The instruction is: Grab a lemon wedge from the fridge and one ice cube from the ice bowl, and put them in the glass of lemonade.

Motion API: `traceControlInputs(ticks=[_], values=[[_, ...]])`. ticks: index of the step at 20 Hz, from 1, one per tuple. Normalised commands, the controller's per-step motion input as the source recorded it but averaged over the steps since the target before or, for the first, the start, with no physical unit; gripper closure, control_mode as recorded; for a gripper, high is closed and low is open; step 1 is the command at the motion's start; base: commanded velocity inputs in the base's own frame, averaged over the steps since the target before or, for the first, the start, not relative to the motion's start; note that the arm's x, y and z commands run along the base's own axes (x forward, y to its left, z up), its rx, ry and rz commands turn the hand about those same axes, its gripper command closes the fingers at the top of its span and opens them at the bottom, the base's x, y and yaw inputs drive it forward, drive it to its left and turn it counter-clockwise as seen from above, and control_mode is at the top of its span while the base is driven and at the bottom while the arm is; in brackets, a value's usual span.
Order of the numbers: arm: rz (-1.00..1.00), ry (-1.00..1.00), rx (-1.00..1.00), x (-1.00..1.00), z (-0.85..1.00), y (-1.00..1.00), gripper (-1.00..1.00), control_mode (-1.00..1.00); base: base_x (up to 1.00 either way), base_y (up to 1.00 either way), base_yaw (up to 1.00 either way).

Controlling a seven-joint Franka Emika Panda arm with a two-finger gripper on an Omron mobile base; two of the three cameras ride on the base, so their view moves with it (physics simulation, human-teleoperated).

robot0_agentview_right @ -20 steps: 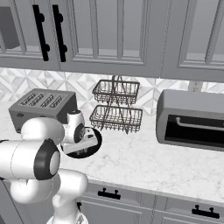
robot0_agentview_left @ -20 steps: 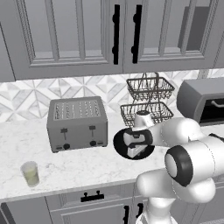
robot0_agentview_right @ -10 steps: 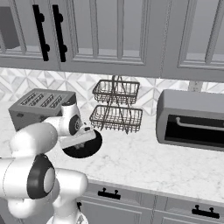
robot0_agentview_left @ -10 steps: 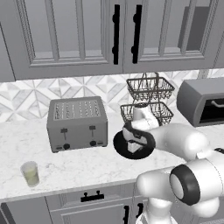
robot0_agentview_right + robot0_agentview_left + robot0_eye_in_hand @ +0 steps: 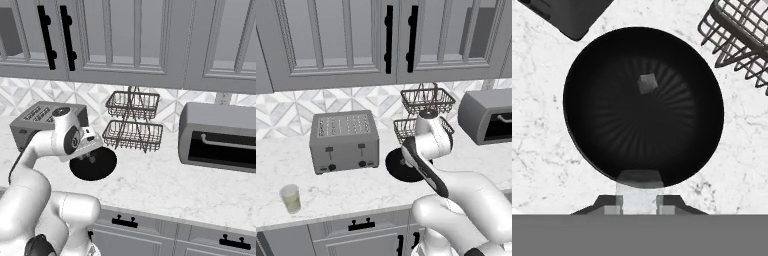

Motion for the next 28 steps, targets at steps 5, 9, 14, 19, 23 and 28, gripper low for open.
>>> traceControlInputs(ticks=[5, 9, 14, 19, 23, 28], values=[[0.1, -0.16, 0.06, -0.36, 0.27, 0.09, 1.0, -1.0, 0.0, 0.0, 0.0], [0.12, -0.14, 0.02, -0.4, 0.21, 0.3, 1.0, -1.0, 0.0, 0.0, 0.0], [0.08, -0.19, 0.01, -0.17, 0.16, 0.61, 1.0, -1.0, 0.0, 0.0, 0.0], [0.01, -0.17, 0.06, 0.01, 0.56, 0.83, 1.0, -1.0, 0.0, 0.0, 0.0], [0.0, 0.01, 0.22, -0.01, 0.95, 0.61, 1.0, -1.0, 0.0, 0.0, 0.0], [0.01, 0.2, 0.15, -0.02, 0.7, 0.82, 1.0, -1.0, 0.0, 0.0, 0.0]])
